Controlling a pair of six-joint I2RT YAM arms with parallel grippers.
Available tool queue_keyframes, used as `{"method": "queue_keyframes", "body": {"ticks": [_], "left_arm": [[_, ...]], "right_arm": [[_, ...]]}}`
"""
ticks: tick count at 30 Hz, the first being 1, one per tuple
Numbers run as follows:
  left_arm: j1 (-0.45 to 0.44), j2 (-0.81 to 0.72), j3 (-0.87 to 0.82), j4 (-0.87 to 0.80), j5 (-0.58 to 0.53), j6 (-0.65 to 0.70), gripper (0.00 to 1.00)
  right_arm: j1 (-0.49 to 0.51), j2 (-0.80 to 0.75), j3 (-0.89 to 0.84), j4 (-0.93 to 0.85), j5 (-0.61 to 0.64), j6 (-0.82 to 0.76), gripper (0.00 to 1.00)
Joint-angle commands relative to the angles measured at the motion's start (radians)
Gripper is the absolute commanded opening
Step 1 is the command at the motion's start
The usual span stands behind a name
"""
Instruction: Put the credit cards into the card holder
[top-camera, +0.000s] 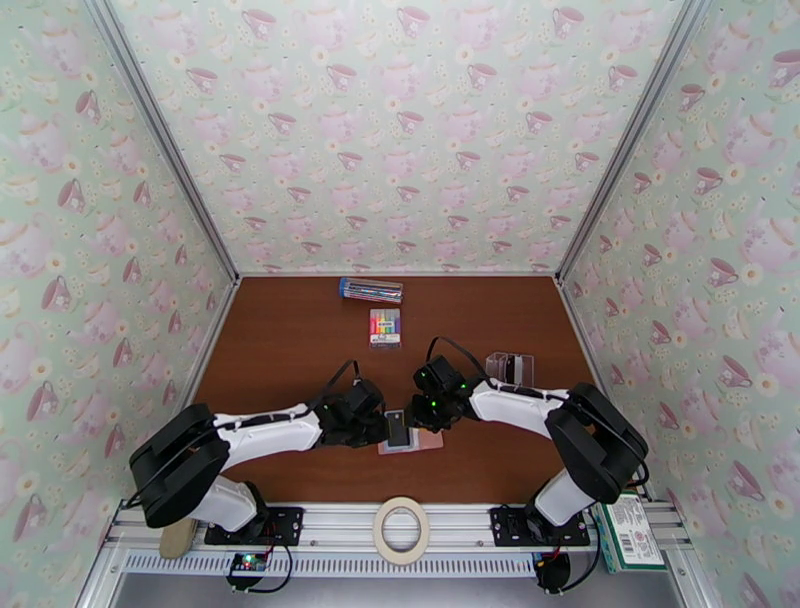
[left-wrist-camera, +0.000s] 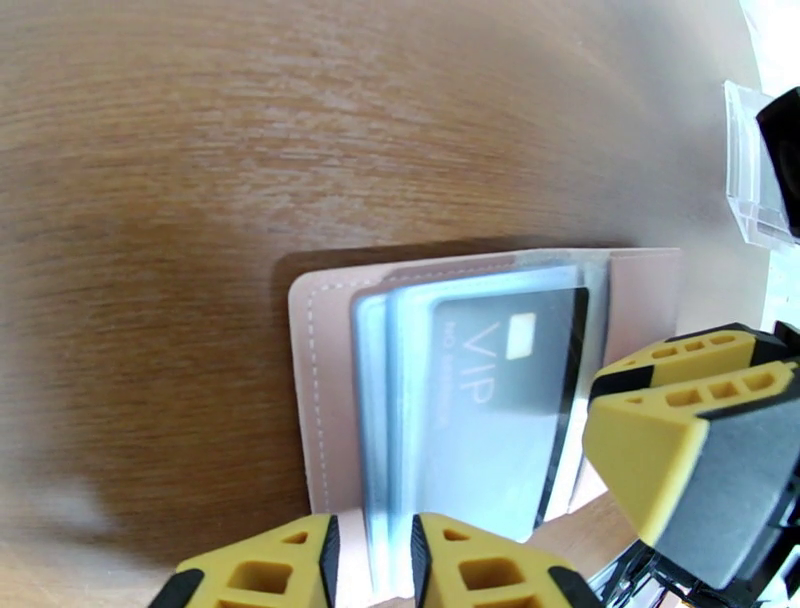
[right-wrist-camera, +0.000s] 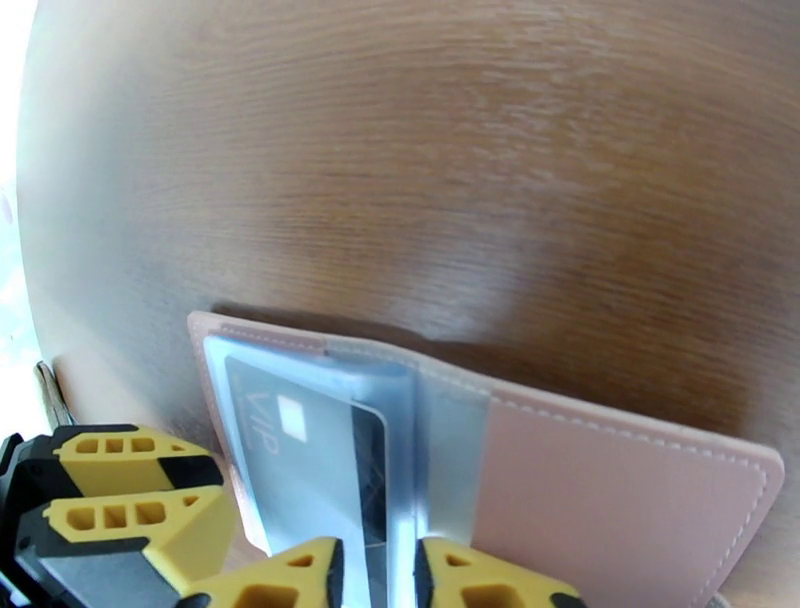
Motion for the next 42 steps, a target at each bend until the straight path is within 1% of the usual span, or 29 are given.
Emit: {"method": "queue_keyframes", "body": {"ticks": [1,5,11,27,30,34,42], "left_arm": [[0.000,-0.029,0.007,-0.023,-0.025,0.011,0.29],[0.002,-0.028,0.010,-0.022,-0.023,0.011,0.29],[0.001,-0.015,0.017,-0.016,-0.016,0.013,0.29],[0.000,-0.011,0.022,-0.016,-0.014,0.018,0.30],[0.000,-0.012,0.025,-0.011,-0.012,0.019,0.32],[0.001,-0.020,0.022,0.007,-0.003,0.021,0.38],[-0.012,0.007,0.026,0.071,0.041,0.010,0.39]], "right_arm": [[0.006,-0.008,0.024,-0.019,0.013,-0.007,0.18],[0.007,-0.007,0.032,-0.014,-0.001,-0.006,0.11],[0.009,0.017,0.034,-0.005,-0.018,-0.006,0.05],[0.011,0.078,0.029,0.000,-0.015,-0.008,0.03],[0.012,0.083,0.025,0.001,-0.012,-0.011,0.03],[0.012,0.085,0.026,0.001,-0.012,-0.012,0.02],[0.012,0.082,0.019,0.003,-0.009,-0.012,0.02]]}}
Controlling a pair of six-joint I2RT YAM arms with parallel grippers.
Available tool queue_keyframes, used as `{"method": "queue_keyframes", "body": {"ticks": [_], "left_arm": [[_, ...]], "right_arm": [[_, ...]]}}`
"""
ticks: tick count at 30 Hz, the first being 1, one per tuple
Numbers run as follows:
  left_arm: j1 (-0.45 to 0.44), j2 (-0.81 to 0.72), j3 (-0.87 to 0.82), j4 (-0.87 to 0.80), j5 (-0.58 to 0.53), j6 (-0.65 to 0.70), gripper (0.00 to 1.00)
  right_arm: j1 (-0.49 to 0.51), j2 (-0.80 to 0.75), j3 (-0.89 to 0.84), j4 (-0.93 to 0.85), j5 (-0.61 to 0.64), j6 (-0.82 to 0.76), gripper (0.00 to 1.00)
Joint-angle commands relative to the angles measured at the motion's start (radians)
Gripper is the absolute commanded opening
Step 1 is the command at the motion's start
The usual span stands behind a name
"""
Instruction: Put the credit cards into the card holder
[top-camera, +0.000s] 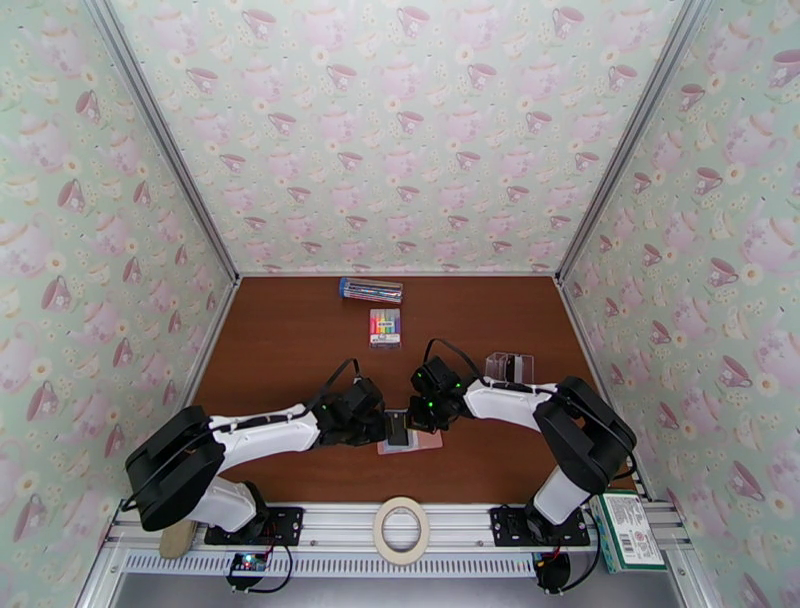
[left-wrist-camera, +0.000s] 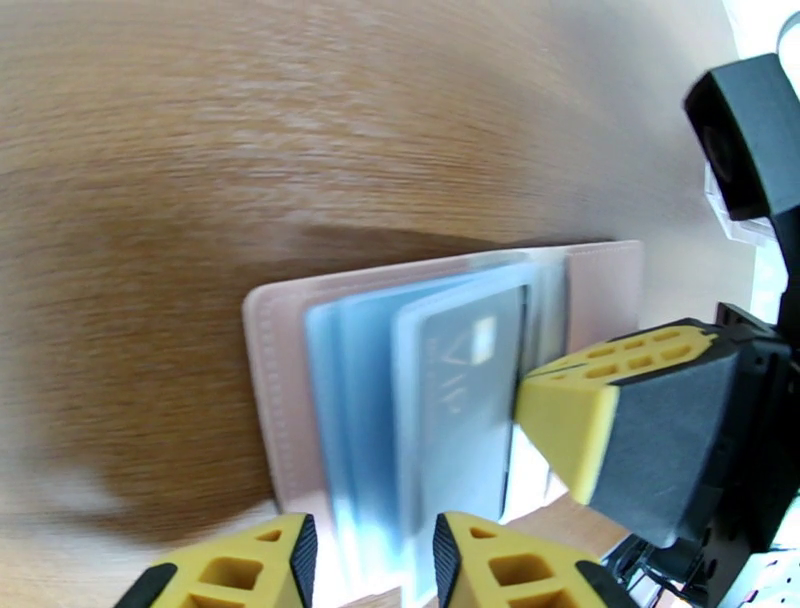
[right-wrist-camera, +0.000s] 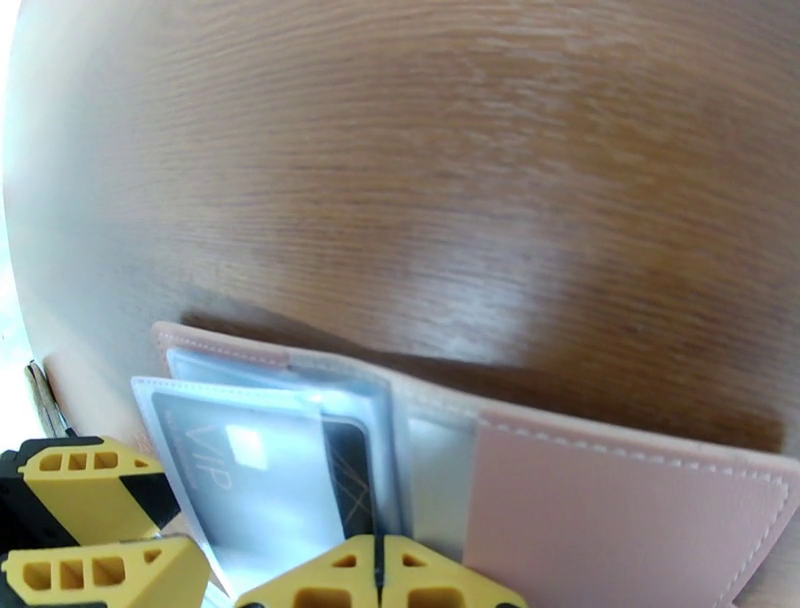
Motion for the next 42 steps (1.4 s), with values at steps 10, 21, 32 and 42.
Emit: {"method": "queue_keyframes", "body": {"ticks": [10,21,32,42], "left_arm": [[-0.034,0.044,0.053,0.059,0.043,0.010,0.38],[-0.048,0.039,0.072,0.088,0.057,0.023,0.37],[-0.071,0.068,0.143,0.061,0.060,0.037,0.38],[-0.103,0.142,0.241,0.033,0.067,0.056,0.38]], "right_arm": [[0.008,0.014,-0.004,-0.007,0.010,-0.009,0.02],[0.007,-0.031,-0.002,-0.010,0.023,0.002,0.13],[0.006,-0.129,0.014,-0.079,0.118,0.003,0.23],[-0.033,-0.195,0.005,-0.205,0.243,-0.038,0.24]]}}
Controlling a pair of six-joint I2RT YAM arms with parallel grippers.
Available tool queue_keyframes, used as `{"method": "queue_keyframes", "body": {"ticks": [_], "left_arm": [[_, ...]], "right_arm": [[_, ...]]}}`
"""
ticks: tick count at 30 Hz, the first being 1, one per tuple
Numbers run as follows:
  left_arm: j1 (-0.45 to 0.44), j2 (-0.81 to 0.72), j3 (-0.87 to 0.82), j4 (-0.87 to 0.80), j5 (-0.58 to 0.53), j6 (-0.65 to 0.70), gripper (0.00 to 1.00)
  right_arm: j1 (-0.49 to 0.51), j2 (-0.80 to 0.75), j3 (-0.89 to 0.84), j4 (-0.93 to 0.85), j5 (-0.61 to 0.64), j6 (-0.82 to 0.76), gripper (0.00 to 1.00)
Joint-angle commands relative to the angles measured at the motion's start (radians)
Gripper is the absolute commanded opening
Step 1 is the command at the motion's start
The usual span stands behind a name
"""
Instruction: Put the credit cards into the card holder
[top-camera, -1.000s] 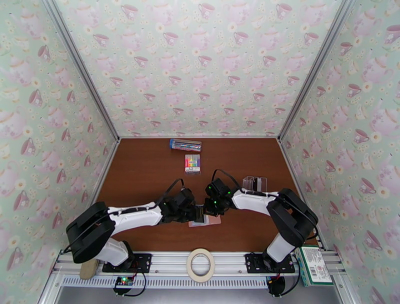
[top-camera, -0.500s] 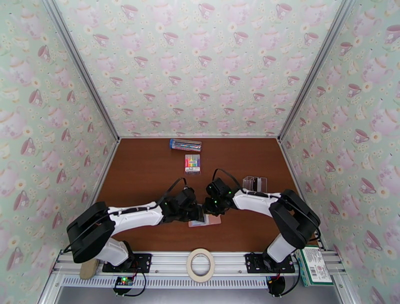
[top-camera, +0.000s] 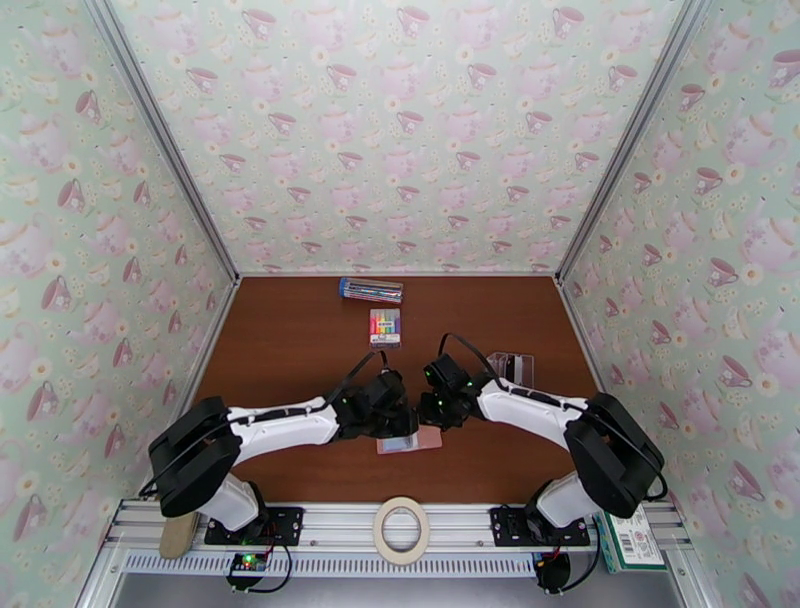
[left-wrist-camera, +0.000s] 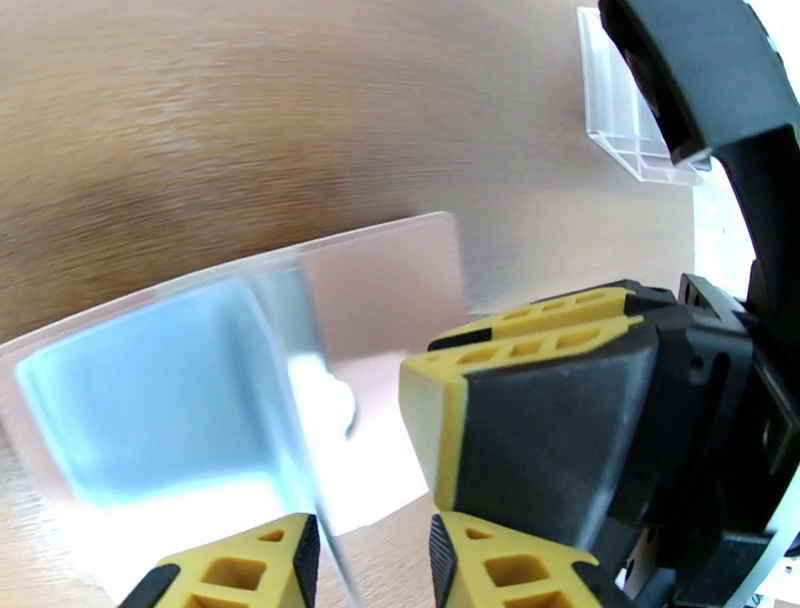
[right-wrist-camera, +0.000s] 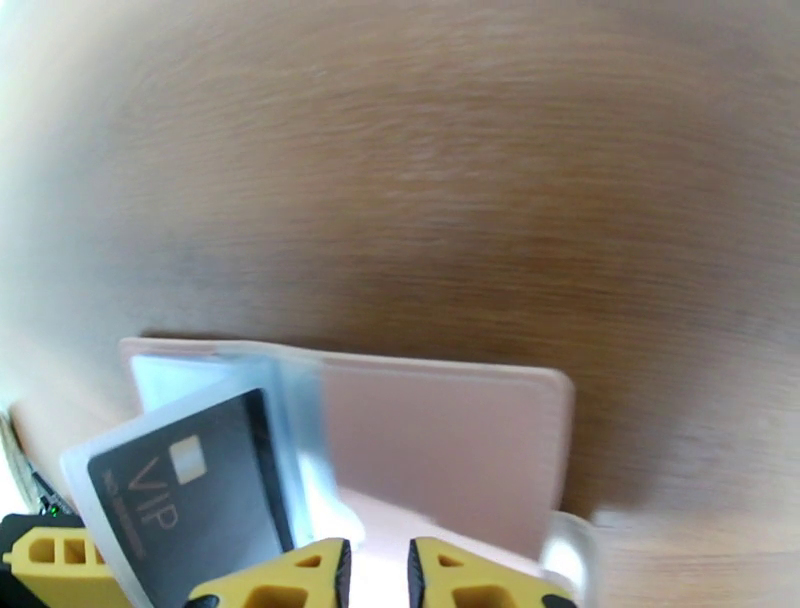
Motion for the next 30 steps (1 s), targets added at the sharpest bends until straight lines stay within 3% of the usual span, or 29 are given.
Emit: {"method": "queue_keyframes", "body": {"ticks": [1,10,18,22,25,30], "left_arm": [[-0.018,0.029,0.055,0.013,0.029,0.026,0.38],[-0.025,0.080,0.111,-0.031,0.034,0.056,0.39],[0.010,0.017,0.154,-0.096,0.015,0.106,0.39],[0.035,-0.050,0.093,-0.103,0.003,0.103,0.39],[0.041,-0.102,0.041,-0.097,-0.004,0.092,0.40],[0.042,-0.169,-0.057,-0.053,-0.011,0.049,0.41]], "right_arm": [[-0.014,-0.046,0.004,-0.036,0.046,-0.024,0.24],[-0.111,-0.166,0.002,-0.130,0.086,-0.064,0.25],[-0.152,-0.306,0.077,-0.248,0.166,-0.158,0.30],[-0.244,-0.313,0.165,-0.326,0.214,-0.257,0.39],[-0.318,-0.289,0.238,-0.391,0.357,-0.317,0.51],[-0.472,-0.152,0.335,-0.462,0.429,-0.348,0.54]]}}
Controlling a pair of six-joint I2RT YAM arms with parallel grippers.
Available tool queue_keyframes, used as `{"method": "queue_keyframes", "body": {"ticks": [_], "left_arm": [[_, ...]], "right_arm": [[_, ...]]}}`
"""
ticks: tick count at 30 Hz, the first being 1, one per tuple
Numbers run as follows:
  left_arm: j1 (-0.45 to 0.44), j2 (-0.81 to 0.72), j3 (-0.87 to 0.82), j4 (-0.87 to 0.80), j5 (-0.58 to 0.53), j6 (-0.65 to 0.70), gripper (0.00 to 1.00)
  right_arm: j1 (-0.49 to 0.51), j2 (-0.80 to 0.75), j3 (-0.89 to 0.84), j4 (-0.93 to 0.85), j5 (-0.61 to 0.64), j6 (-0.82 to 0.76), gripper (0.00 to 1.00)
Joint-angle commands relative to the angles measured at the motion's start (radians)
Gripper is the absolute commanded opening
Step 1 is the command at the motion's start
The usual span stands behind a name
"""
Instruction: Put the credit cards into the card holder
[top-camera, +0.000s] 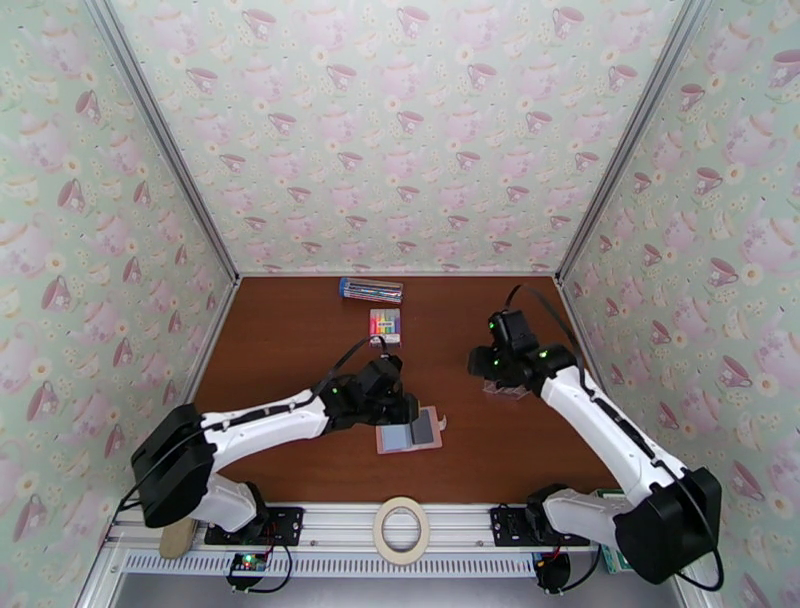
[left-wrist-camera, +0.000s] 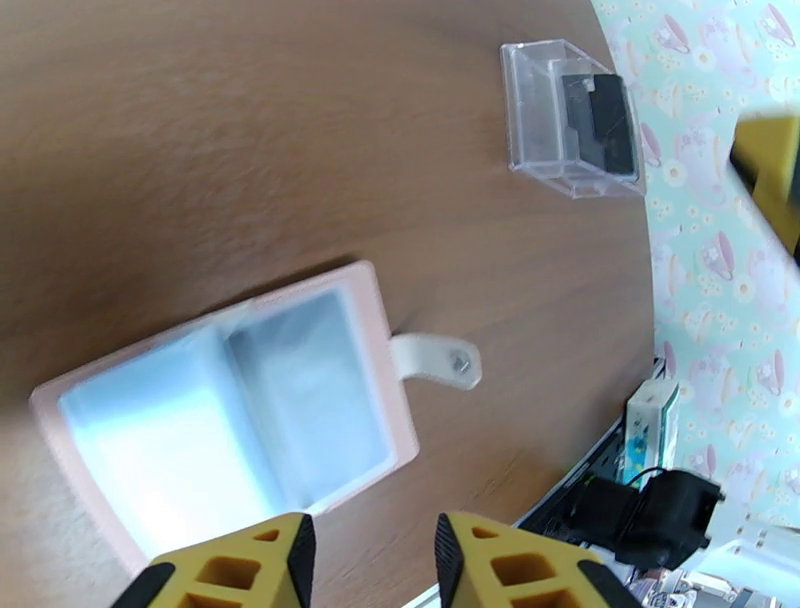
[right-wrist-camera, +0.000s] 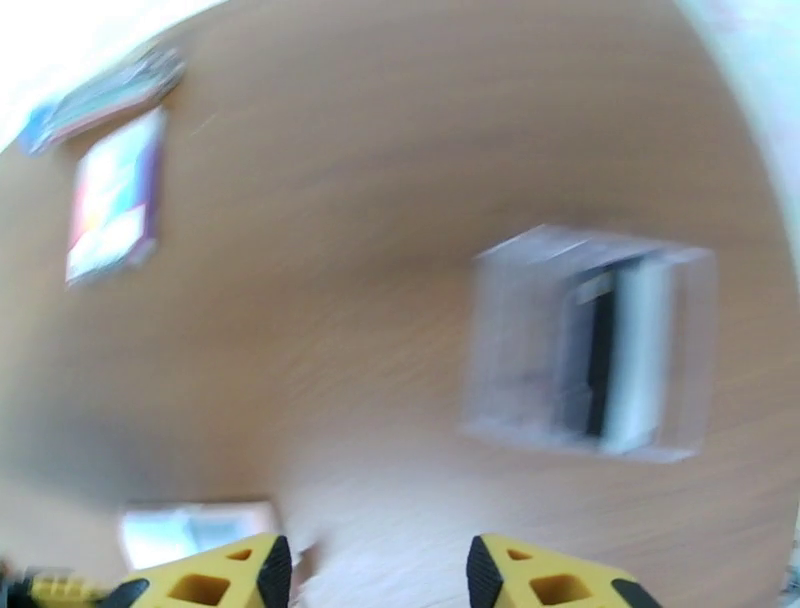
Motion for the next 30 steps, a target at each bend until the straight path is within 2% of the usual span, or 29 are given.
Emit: {"method": "queue_keyframes", "body": {"ticks": [1,4,5,6,11,30], "left_arm": [[-0.002,-0.035,-0.059,0.023,-0.014,-0.028,0.41],[-0.003,-0.050,-0.082,0.030,-0.007,-0.032,0.41],[-0.004,-0.055,-0.085,0.027,-0.008,-0.031,0.41],[-0.004,-0.060,-0.086,0.023,-0.010,-0.028,0.41],[-0.003,-0.071,-0.088,0.009,-0.012,-0.021,0.41],[-0.005,-0.033,-0.096,0.044,0.003,-0.029,0.41]], "right_arm": [[-0.070,0.092,0.041,-0.093,0.086,-0.055,0.54],[-0.122,0.161,0.052,-0.076,0.092,-0.064,0.61],[-0.139,0.191,0.064,-0.075,0.098,-0.072,0.71],[-0.156,0.219,0.069,-0.068,0.118,-0.070,0.74],[-0.187,0.330,0.095,-0.059,0.126,-0.079,0.73],[-0.220,0.443,0.133,-0.057,0.046,-0.101,0.65]]}}
